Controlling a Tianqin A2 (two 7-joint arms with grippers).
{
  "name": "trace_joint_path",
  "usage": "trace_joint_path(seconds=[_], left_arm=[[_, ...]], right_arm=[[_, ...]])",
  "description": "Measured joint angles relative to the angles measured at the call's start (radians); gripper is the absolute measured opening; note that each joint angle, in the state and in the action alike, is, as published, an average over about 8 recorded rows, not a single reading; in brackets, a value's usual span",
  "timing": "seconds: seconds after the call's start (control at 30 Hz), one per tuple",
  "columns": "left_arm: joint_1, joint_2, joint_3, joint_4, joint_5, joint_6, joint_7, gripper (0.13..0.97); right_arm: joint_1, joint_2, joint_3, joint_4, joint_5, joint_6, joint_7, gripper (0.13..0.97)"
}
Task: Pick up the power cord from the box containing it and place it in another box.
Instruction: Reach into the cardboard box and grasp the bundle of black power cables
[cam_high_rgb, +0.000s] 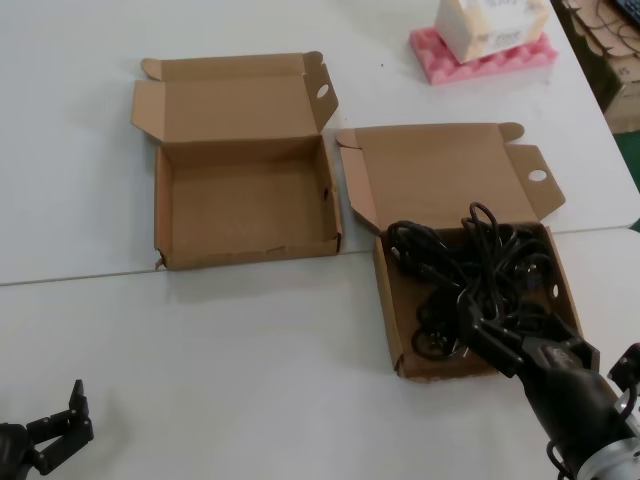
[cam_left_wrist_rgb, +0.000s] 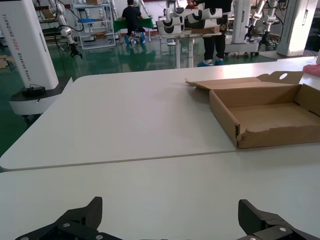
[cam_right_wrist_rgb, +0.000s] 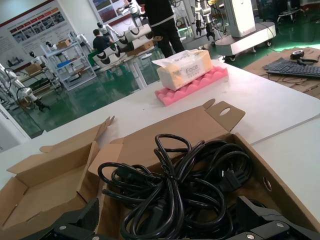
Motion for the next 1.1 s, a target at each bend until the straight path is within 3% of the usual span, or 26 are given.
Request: trace_joint_path(seconds=[0.9, 1.1], left_arm=[[0.0, 0.0, 0.0, 0.0, 0.0, 0.0, 0.0, 0.966], [0.0, 0.0, 0.0, 0.0, 0.0, 0.0, 0.0, 0.963]], right_arm=[[0.0, 0.004, -0.004, 0.002, 0.002, 0.006, 0.0, 0.966], [0.001, 0.116, -0.122, 0.086, 0.099, 0.157, 0.0, 0.966]])
